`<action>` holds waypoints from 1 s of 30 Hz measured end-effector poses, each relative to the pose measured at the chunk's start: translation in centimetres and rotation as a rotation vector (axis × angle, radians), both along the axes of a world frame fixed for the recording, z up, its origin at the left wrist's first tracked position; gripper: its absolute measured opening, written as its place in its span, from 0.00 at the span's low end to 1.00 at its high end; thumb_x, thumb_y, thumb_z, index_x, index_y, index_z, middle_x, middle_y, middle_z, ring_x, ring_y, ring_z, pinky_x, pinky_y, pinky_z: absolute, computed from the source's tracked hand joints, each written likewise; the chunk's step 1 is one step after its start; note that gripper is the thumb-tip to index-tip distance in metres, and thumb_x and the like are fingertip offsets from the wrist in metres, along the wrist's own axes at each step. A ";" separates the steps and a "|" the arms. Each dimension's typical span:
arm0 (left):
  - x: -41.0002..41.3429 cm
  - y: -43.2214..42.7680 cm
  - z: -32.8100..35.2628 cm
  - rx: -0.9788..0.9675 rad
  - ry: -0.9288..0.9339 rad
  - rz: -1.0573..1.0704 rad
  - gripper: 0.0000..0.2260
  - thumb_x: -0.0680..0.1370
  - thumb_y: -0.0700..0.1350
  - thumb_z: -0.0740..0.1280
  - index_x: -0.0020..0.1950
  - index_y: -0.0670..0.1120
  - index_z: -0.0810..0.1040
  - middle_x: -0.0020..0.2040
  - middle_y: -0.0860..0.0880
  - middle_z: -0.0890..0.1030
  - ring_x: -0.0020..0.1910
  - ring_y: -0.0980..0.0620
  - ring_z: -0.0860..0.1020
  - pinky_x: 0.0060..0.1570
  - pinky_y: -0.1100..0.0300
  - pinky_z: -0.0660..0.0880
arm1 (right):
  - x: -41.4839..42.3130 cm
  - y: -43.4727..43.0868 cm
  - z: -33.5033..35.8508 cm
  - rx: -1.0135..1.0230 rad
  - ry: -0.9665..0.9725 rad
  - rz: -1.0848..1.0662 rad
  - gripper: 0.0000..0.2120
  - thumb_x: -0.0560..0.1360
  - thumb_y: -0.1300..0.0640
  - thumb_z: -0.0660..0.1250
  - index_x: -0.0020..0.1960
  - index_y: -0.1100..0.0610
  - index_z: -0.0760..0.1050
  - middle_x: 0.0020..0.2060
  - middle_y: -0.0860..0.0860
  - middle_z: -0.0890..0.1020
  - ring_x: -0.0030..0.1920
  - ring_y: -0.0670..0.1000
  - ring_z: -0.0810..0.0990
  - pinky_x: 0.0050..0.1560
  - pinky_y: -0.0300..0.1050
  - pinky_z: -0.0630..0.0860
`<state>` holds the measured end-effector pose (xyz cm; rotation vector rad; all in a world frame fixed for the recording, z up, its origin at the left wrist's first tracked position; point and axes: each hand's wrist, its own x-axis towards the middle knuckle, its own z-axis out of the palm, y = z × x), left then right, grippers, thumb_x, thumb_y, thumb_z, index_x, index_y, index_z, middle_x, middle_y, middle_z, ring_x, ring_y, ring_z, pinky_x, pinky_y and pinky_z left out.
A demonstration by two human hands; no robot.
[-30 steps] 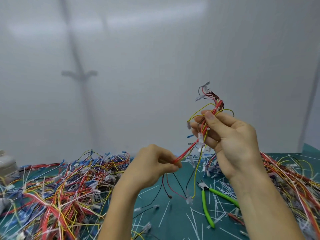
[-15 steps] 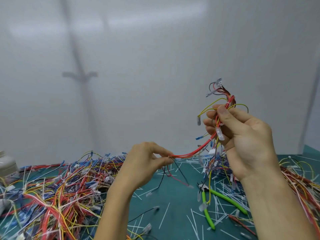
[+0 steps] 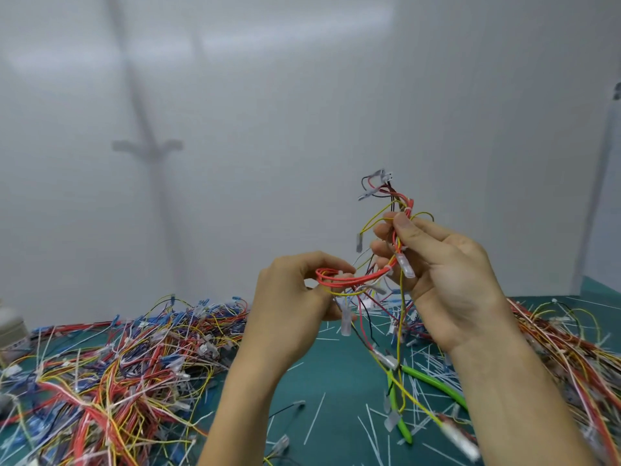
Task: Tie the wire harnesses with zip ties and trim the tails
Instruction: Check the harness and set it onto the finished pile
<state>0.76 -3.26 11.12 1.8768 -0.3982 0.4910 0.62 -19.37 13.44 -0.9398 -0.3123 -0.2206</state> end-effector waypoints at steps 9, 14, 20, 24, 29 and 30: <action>-0.2 0.8 0.3 -0.218 0.191 -0.111 0.06 0.76 0.40 0.71 0.39 0.44 0.86 0.35 0.48 0.85 0.32 0.52 0.83 0.36 0.59 0.81 | 0.2 -0.1 -0.2 0.074 0.023 -0.029 0.06 0.77 0.61 0.66 0.45 0.62 0.80 0.34 0.51 0.85 0.32 0.47 0.84 0.30 0.36 0.78; -0.1 0.8 0.3 -0.386 0.196 -0.122 0.05 0.75 0.37 0.71 0.40 0.40 0.83 0.32 0.48 0.83 0.32 0.54 0.82 0.34 0.64 0.80 | 0.5 0.1 -0.5 0.085 0.036 -0.015 0.07 0.78 0.62 0.65 0.44 0.62 0.80 0.35 0.51 0.85 0.34 0.47 0.85 0.31 0.36 0.79; 0.1 0.5 0.5 -0.633 0.152 -0.105 0.06 0.65 0.42 0.72 0.38 0.41 0.84 0.33 0.47 0.83 0.32 0.54 0.83 0.35 0.67 0.79 | 0.7 0.4 -0.8 0.069 0.046 0.005 0.08 0.78 0.62 0.64 0.43 0.63 0.80 0.34 0.52 0.85 0.34 0.47 0.85 0.33 0.36 0.79; 0.2 0.5 0.7 -0.718 0.152 -0.149 0.04 0.64 0.44 0.72 0.33 0.46 0.86 0.34 0.50 0.84 0.34 0.55 0.83 0.37 0.67 0.79 | 0.8 0.7 -0.9 0.057 0.060 0.005 0.09 0.79 0.63 0.64 0.43 0.63 0.80 0.34 0.52 0.85 0.33 0.47 0.85 0.32 0.36 0.79; 0.3 1.2 0.6 -0.681 0.168 -0.194 0.05 0.66 0.44 0.72 0.37 0.45 0.87 0.36 0.49 0.84 0.34 0.56 0.83 0.37 0.67 0.79 | 1.0 0.5 -1.0 0.061 0.079 0.001 0.06 0.78 0.63 0.65 0.45 0.64 0.80 0.34 0.53 0.85 0.32 0.47 0.84 0.31 0.37 0.79; 0.3 1.4 0.6 -0.667 0.169 -0.192 0.06 0.66 0.45 0.72 0.38 0.46 0.87 0.37 0.49 0.85 0.35 0.55 0.83 0.37 0.67 0.79 | 1.0 0.4 -1.0 0.060 0.080 0.005 0.06 0.77 0.63 0.65 0.45 0.64 0.79 0.34 0.53 0.85 0.32 0.47 0.84 0.31 0.37 0.79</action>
